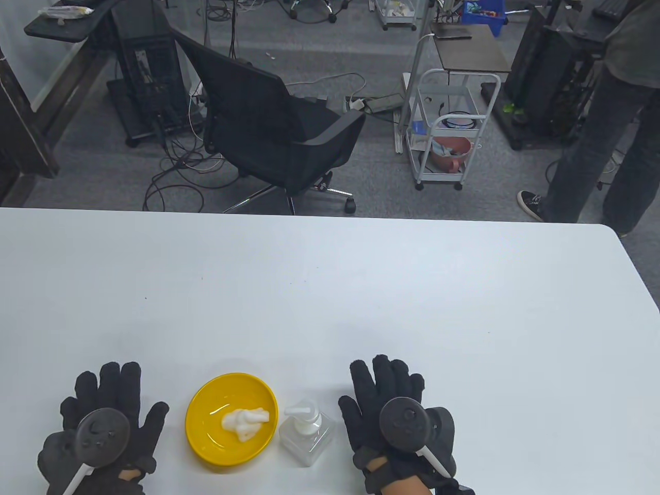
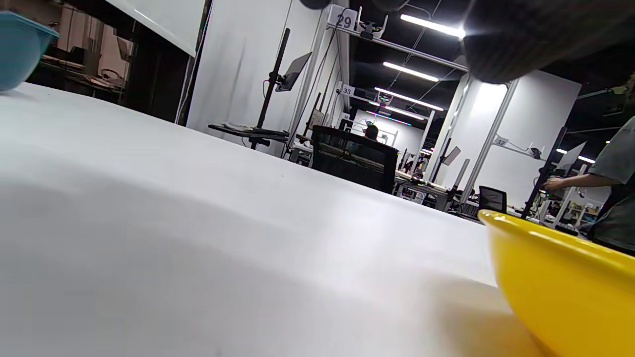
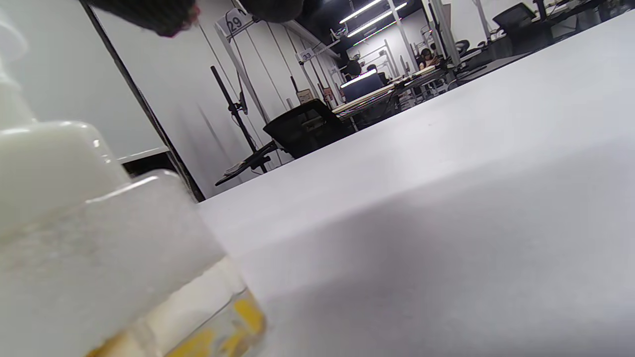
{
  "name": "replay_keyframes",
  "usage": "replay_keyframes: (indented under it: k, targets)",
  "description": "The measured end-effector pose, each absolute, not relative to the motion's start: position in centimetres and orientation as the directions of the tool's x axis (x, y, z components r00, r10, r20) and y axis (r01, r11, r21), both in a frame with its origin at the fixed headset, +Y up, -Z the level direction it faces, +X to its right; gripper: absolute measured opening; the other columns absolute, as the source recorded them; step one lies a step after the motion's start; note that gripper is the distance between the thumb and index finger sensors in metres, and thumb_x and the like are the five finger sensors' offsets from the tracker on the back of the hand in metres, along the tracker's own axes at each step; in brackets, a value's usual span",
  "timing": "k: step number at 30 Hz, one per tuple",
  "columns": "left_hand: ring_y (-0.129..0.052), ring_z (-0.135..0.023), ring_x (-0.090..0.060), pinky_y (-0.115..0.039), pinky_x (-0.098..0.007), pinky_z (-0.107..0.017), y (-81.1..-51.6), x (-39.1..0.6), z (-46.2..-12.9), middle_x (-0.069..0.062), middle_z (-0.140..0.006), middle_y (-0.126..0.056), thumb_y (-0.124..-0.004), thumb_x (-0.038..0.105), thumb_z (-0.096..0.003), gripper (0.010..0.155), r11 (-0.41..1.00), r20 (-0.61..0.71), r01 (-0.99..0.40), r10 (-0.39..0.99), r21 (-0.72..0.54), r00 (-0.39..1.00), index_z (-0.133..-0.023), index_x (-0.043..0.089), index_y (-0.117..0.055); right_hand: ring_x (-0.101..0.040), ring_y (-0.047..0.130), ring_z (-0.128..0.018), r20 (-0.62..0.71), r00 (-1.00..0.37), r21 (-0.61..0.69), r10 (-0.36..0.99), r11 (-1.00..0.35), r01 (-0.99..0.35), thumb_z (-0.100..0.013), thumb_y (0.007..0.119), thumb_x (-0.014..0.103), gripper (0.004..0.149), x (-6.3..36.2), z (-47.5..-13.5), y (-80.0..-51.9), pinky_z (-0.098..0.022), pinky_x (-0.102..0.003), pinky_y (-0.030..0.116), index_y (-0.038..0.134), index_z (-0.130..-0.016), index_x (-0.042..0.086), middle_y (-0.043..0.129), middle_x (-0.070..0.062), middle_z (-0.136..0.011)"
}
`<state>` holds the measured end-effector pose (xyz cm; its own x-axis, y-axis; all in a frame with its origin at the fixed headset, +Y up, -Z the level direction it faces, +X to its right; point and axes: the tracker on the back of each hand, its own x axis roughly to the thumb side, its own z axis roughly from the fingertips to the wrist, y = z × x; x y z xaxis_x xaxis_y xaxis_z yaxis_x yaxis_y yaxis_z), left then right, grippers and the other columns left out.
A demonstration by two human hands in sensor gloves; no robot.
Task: Press foam dish soap pump onto bowl
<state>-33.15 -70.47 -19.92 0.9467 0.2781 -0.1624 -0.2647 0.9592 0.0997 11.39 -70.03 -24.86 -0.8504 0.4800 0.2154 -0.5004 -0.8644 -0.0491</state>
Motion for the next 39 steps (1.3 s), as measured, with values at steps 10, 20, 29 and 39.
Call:
replay_keyframes:
  k: [10,20,29,39]
  targets:
    - [0.005,-0.109,-0.037,-0.009,-0.065,-0.071,-71.6,-33.9,-20.6,0.008,-0.115,0.000,-0.061,0.076,-0.0485,0.086,0.943,-0.153,-0.333,0.330,0.010,0.931,-0.110,0.044,-0.010,-0.037,-0.013,-0.097,0.098,-0.901,-0.001,0.423,-0.905,-0.425,-0.048,0.069,0.064,0.080,11.4,-25.6,-71.4,-0.061,-0.065,-0.002,0.036,-0.114,0.033,0.000,0.001,-0.110]
    - [0.002,-0.109,-0.037,-0.010,-0.065,-0.072,-71.9,-35.0,-20.5,0.007,-0.115,-0.003,-0.062,0.074,-0.0488,0.085,0.912,-0.170,-0.409,0.408,0.027,0.897,-0.110,0.043,-0.012,-0.038,-0.011,-0.098,0.058,-0.896,0.016,0.440,-0.898,-0.440,-0.049,0.069,0.061,0.078,11.5,-26.0,-71.8,-0.061,-0.065,-0.002,0.037,-0.114,0.031,-0.001,-0.001,-0.110]
    - [-0.001,-0.110,-0.038,-0.011,-0.065,-0.072,-72.1,-35.1,-20.1,0.007,-0.115,-0.007,-0.062,0.074,-0.0485,0.084,0.904,-0.150,-0.427,0.427,0.033,0.892,-0.110,0.043,-0.014,-0.038,-0.009,-0.099,0.073,-0.895,0.011,0.441,-0.897,-0.442,-0.049,0.069,0.060,0.077,11.3,-25.9,-71.6,-0.061,-0.065,-0.001,0.037,-0.114,0.030,0.002,-0.001,-0.110]
    - [-0.002,-0.110,-0.038,-0.012,-0.065,-0.072,-72.3,-34.9,-20.1,0.006,-0.115,-0.007,-0.062,0.074,-0.0488,0.084,0.891,-0.138,-0.453,0.451,0.019,0.882,-0.110,0.042,-0.015,-0.039,-0.007,-0.099,0.058,-0.897,0.026,0.438,-0.899,-0.437,-0.050,0.069,0.060,0.077,11.4,-25.7,-71.7,-0.061,-0.065,-0.001,0.038,-0.113,0.030,0.003,-0.002,-0.110]
